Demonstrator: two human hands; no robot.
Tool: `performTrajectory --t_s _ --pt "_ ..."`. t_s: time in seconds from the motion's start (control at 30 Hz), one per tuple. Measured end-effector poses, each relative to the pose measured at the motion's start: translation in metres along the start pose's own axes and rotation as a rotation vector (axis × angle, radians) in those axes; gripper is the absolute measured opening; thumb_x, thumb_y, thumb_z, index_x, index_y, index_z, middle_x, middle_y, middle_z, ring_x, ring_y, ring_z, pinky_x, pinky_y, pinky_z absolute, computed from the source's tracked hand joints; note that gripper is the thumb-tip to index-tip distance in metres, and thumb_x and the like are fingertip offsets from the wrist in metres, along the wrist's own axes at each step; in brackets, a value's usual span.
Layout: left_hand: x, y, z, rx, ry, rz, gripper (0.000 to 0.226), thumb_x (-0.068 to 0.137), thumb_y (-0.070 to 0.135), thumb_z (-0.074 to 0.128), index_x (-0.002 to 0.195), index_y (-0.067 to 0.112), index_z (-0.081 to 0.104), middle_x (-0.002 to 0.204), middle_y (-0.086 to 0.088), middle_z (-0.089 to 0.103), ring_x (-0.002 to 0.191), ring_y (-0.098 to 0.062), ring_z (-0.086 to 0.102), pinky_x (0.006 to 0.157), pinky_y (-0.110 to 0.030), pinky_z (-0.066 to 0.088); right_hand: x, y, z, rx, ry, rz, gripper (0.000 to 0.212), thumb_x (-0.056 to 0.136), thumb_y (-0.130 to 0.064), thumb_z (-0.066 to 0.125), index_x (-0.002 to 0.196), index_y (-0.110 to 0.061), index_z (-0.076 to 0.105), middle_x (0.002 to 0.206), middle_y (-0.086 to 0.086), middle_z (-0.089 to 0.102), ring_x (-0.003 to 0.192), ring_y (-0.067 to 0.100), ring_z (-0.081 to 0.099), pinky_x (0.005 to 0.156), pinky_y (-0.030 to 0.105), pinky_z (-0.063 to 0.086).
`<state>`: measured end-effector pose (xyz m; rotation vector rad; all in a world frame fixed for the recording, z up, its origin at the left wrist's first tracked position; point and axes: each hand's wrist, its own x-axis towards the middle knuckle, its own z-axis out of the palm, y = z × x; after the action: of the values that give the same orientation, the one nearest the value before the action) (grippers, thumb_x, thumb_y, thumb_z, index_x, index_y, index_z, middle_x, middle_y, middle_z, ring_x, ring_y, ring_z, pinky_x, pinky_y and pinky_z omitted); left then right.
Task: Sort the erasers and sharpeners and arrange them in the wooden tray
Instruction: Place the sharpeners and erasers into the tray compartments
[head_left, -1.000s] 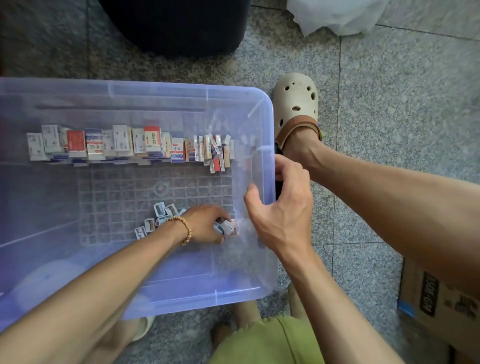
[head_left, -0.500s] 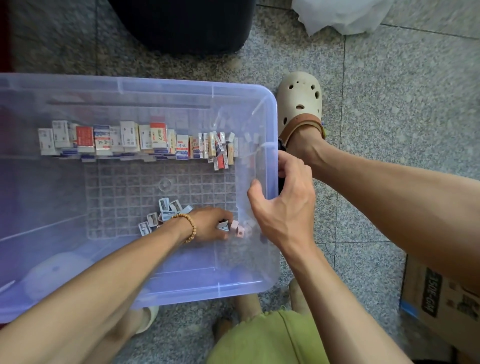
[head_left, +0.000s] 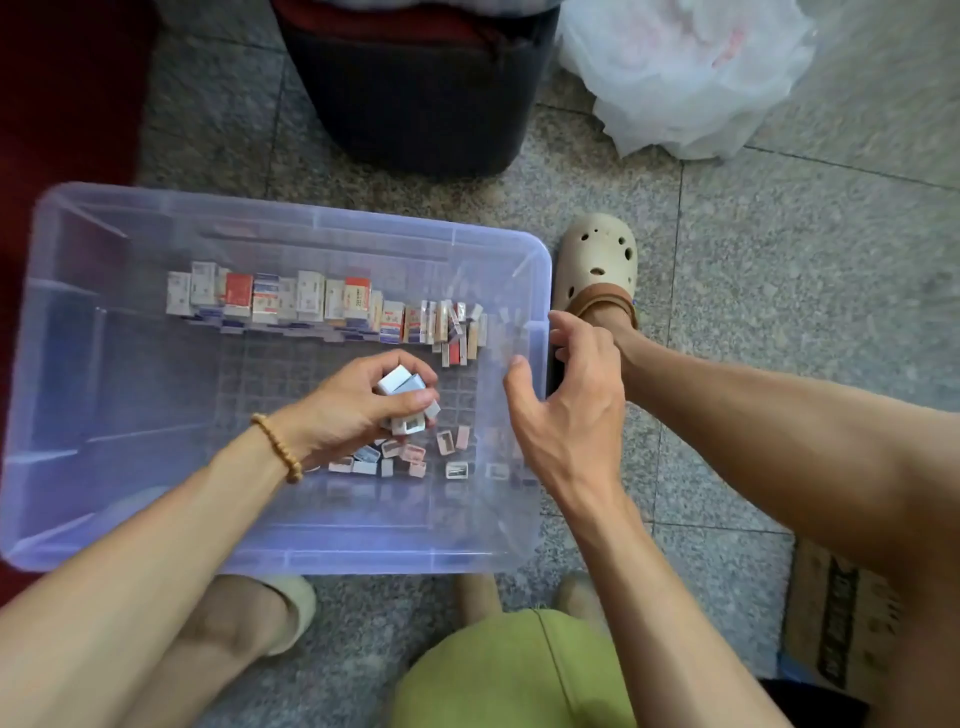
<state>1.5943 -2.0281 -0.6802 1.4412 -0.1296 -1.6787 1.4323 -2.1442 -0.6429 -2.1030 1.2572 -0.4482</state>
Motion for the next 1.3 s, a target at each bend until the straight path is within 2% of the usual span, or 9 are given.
performTrajectory --t_s 0.13,0.33,0.6,0.77,0.9,0.97,1.07,1.2,1.3 --pt "-0.035 0.029 0.006 -0.153 0.083 0.091 0.024 0.072 0.012 0.067 0.094 0.012 0.059 0.084 -0.004 0.069 0.071 -0.016 0.069 0.061 -0.028 0.052 0.003 -0.032 -0.005 0.036 -0.062 -0.114 0.038 0.085 -0.023 0.064 0.119 -0.008 0.061 0.105 0.009 0.059 0.096 0.028 0.060 0.084 0.040 0.050" --pt "-0.095 0.060 0.000 -0.312 0.143 0.198 0.018 0.076 0.013 0.064 0.093 0.014 0.059 0.086 -0.002 0.070 0.075 -0.015 0.065 0.055 -0.025 0.051 -0.009 -0.086 0.001 0.159 -0.438 -0.274 0.027 0.085 -0.028 0.064 0.110 -0.018 0.064 0.094 -0.005 0.062 0.083 0.010 0.056 0.077 0.030 0.047" --pt "-0.181 0.069 -0.003 -0.512 0.265 0.343 0.015 0.083 0.010 0.064 0.095 0.013 0.058 0.088 -0.010 0.066 0.074 -0.019 0.063 0.057 -0.024 0.052 -0.030 -0.155 -0.004 0.434 -0.480 -0.465 0.028 0.085 -0.018 0.069 0.113 -0.022 0.070 0.089 -0.006 0.064 0.077 0.009 0.061 0.075 0.027 0.051" --pt "-0.217 0.072 0.007 -0.716 0.381 0.397 0.006 0.076 0.019 0.063 0.077 0.017 0.069 0.082 -0.006 0.067 0.062 -0.012 0.057 0.049 -0.017 0.045 -0.037 -0.192 -0.003 0.427 -0.526 -0.503 0.015 0.085 -0.017 0.073 0.099 -0.021 0.073 0.084 -0.012 0.059 0.074 0.007 0.059 0.070 0.014 0.045" --pt "-0.234 0.070 0.001 -0.847 0.424 0.429 0.032 0.083 0.023 0.062 0.110 0.007 0.064 0.107 -0.010 0.066 0.076 -0.011 0.060 0.056 -0.015 0.044 -0.043 -0.224 -0.009 0.560 -0.647 -0.351 0.004 0.089 -0.018 0.074 0.086 -0.020 0.072 0.079 -0.003 0.068 0.070 0.011 0.063 0.066 0.021 0.048" --pt "-0.243 0.069 0.000 -0.840 0.428 0.471 0.027 0.084 0.023 0.060 0.107 0.010 0.064 0.107 -0.008 0.063 0.082 -0.011 0.059 0.058 -0.014 0.041 -0.044 -0.239 -0.012 0.687 -0.741 -0.218 0.006 0.092 -0.017 0.071 0.087 -0.015 0.074 0.074 -0.001 0.073 0.068 0.014 0.067 0.067 0.026 0.054" --pt "-0.259 0.066 -0.004 -0.800 0.447 0.527 0.016 0.087 0.021 0.060 0.098 0.011 0.065 0.083 -0.001 0.061 0.071 -0.008 0.059 0.050 -0.013 0.042 -0.048 -0.252 -0.009 0.767 -0.798 -0.125 0.011 0.091 -0.015 0.071 0.101 -0.016 0.069 0.073 0.003 0.074 0.068 0.012 0.068 0.073 0.035 0.056" --pt "-0.284 0.058 -0.011 -0.659 0.603 0.605 0.034 0.085 0.020 0.065 0.116 0.011 0.056 0.090 -0.010 0.063 0.078 -0.019 0.060 0.051 -0.017 0.040 -0.057 -0.267 -0.003 0.768 -0.886 -0.221 0.025 0.090 -0.014 0.073 0.114 -0.018 0.066 0.071 0.008 0.071 0.067 0.016 0.066 0.069 0.033 0.056" --pt "-0.304 0.052 -0.016 -0.651 0.663 0.694 0.042 0.079 0.023 0.068 0.118 0.009 0.056 0.097 -0.017 0.066 0.082 -0.022 0.057 0.049 -0.018 0.038 -0.066 -0.282 -0.002 0.813 -1.036 -0.303 0.034 0.089 -0.007 0.073 0.120 -0.016 0.067 0.085 0.016 0.072 0.079 0.022 0.068 0.075 0.033 0.057"
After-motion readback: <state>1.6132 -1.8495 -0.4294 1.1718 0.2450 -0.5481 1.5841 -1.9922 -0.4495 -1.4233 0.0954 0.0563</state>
